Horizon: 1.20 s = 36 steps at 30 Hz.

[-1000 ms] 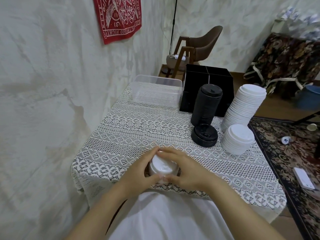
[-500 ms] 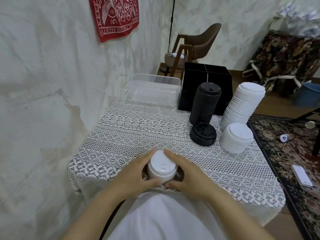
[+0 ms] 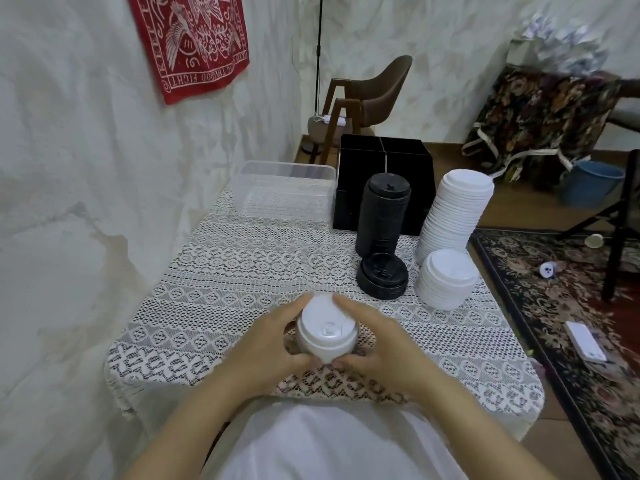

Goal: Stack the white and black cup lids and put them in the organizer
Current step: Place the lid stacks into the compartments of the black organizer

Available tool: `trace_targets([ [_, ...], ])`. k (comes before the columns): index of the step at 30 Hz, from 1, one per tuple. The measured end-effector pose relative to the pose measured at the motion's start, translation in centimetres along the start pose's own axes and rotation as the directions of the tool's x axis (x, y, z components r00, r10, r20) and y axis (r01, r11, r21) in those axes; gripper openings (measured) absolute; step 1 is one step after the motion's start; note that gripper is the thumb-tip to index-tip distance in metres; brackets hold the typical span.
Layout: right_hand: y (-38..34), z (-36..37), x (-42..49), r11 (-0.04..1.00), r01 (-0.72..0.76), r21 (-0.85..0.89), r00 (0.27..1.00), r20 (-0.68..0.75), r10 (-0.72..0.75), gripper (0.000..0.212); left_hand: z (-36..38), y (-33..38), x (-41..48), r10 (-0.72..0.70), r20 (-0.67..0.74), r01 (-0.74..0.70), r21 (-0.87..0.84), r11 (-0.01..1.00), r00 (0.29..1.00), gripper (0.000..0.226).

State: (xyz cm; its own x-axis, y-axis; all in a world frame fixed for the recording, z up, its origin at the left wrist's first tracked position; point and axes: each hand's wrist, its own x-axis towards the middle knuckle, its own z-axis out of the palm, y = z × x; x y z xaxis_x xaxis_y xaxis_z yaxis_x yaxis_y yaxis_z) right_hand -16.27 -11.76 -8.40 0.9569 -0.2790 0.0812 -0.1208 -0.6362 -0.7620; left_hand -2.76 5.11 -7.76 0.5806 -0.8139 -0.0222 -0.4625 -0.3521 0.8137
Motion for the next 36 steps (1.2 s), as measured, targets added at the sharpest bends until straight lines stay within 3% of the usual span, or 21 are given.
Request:
trace_targets([
  [5,0.7,-4.2,-1.1,0.999,-0.04,-0.005,0.992,-0.119,0.039,0.092,1.4,4.1,2.8,0.097,0.045,-0.098,0.016,0.995,0.994,0.103],
  [12,3.6,-10.3,-2.3,0.996,-0.075,0.05,0.959,-0.27,0.086,0.084,5.3,8.6,8.7,0.22,0.113,-0.203,-0.147,0.968,0.969,0.086],
  [18,7.0,-13.9,-1.8,0.995,-0.088,0.035,0.941,-0.324,0.095,0.083,8.4,11.1,13.6,0.29,0.155,-0.262,-0.179,0.948,0.944,0.081],
  [36,11.7,-14.1,-0.7,0.984,-0.094,0.152,0.916,-0.373,0.145,0.077,10.9,10.8,17.5,0.268,0.237,-0.261,-0.063,0.963,0.934,0.09],
])
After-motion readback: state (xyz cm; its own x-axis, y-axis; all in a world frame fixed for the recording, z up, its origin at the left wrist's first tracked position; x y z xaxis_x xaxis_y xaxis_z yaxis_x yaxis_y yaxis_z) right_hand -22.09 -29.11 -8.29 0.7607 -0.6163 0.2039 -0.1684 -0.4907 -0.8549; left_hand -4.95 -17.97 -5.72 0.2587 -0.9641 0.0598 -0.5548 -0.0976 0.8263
